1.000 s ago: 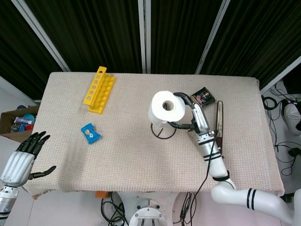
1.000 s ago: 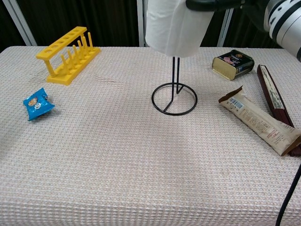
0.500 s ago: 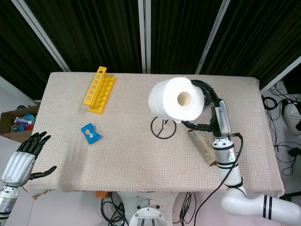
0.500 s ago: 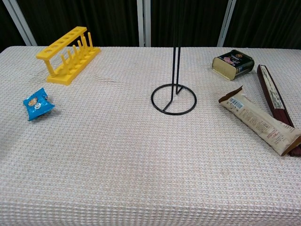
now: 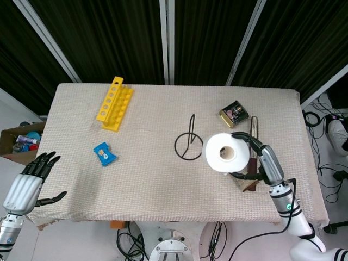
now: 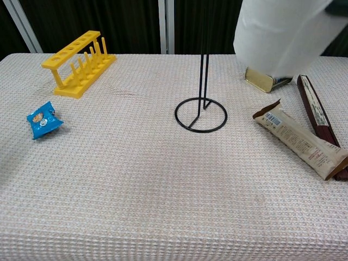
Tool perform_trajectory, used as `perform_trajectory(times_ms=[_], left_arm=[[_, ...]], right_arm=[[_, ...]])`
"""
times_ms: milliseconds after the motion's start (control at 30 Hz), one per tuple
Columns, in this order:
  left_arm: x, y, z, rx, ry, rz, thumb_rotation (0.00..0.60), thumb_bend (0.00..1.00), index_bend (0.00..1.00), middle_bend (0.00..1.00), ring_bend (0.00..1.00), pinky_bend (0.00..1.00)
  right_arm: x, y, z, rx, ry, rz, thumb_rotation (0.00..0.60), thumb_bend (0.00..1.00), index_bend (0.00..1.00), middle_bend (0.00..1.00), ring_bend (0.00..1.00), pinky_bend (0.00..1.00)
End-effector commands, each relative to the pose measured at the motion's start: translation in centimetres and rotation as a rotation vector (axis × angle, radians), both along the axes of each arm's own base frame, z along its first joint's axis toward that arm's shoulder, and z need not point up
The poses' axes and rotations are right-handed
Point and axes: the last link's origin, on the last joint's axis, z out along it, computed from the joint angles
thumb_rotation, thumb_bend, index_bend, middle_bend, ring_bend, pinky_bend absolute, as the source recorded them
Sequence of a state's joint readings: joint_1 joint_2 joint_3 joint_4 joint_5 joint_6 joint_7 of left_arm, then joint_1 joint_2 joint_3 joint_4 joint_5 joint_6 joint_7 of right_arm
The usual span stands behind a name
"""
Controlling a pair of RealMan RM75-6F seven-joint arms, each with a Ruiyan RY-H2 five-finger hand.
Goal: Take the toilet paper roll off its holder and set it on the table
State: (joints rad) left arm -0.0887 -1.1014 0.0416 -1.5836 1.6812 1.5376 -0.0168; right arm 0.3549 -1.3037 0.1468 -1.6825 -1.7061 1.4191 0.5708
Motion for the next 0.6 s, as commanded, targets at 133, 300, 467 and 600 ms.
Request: perform_trajectory(times_ms=[133, 300, 467, 600], left_arm=[[0.0, 0.1, -0.1, -0.006, 0.000, -0.003, 0.440, 0.16, 0.10, 0.06, 0.06, 0.22], [0.0, 0.0, 0.1, 0.002, -0.004, -0.005, 0.442, 0.15, 0.10, 0.06, 0.06, 0.22], [-0.1, 0.0, 0.1, 0.001, -0.003, -0.004, 0.439, 0.16, 0.10, 0.06, 0.06, 0.22], [0.0, -0.1, 0.1, 0.003, -0.003, -0.008, 0.440, 0.16, 0.10, 0.06, 0.06, 0.22]], right_arm=[[-2.9, 2.9, -5.0, 0.172, 0.113, 0.012, 0.600, 0.21, 0.45, 0.47, 0.43, 0.52], [-3.1, 2.9, -7.5, 0.230, 0.167, 0.023, 0.600, 0.19, 0.43, 0.45, 0.43, 0.50], [-3.1, 2.0, -9.5, 0.253, 0.194, 0.024, 0.600, 0.17, 0.24, 0.30, 0.27, 0.31], [-3.2, 1.5, -10.7, 0.301, 0.248, 0.018, 0.600, 0.05, 0.00, 0.04, 0.02, 0.05]])
